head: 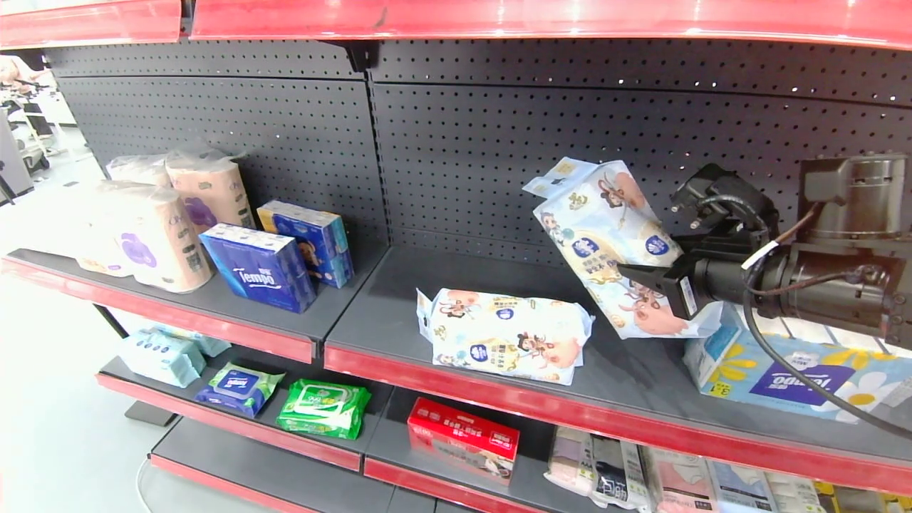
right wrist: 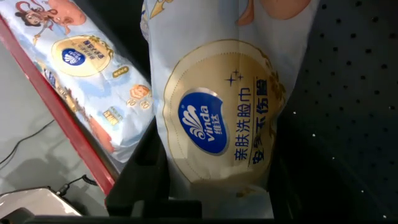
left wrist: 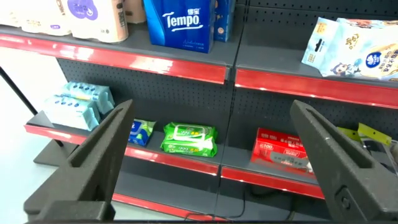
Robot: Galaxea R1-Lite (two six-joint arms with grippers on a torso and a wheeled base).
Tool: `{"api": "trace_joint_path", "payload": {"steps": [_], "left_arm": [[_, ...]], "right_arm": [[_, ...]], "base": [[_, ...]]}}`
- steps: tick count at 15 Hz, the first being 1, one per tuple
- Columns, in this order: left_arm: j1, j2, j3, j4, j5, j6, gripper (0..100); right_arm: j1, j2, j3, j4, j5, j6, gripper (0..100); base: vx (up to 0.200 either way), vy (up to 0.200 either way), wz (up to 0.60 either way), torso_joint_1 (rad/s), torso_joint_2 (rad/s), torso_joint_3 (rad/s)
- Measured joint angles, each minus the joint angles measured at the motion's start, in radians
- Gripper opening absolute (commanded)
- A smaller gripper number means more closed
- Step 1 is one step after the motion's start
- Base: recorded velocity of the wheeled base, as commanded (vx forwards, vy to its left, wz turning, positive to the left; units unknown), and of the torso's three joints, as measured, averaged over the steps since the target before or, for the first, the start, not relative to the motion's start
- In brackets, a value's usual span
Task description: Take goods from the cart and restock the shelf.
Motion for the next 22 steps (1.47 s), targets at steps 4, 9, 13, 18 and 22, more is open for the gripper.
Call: {"api": "trace_joint_path", "payload": {"steps": [4, 9, 13, 18, 22], "left_arm": [[0.0, 0.0, 0.0, 0.0, 0.0, 0.0, 100], [0.0, 0.0, 0.0, 0.0, 0.0, 0.0, 100], [0.0, 0.0, 0.0, 0.0, 0.0, 0.0, 100], [0.0, 0.0, 0.0, 0.0, 0.0, 0.001, 100], [0.0, 0.0, 0.0, 0.0, 0.0, 0.0, 100]], "right_arm": [[-0.001, 0.046, -0.034, -0.02, 0.0, 0.003, 0], [0.0, 0.117, -0.093, -0.065, 0.0, 0.003, 0], [0.005, 0.179, -0.142, -0.079, 0.001, 0.002, 0], [0.027, 0.24, -0.193, -0.079, 0.002, 0.004, 0], [0.05, 0.257, -0.197, -0.079, 0.003, 0.002, 0]], "base": [[0.0, 0.0, 0.0, 0.0, 0.0, 0.0], [0.0, 0.0, 0.0, 0.0, 0.0, 0.0], [0.0, 0.0, 0.0, 0.0, 0.0, 0.0], [0.0, 0.0, 0.0, 0.0, 0.0, 0.0], [0.0, 0.0, 0.0, 0.0, 0.0, 0.0]]}}
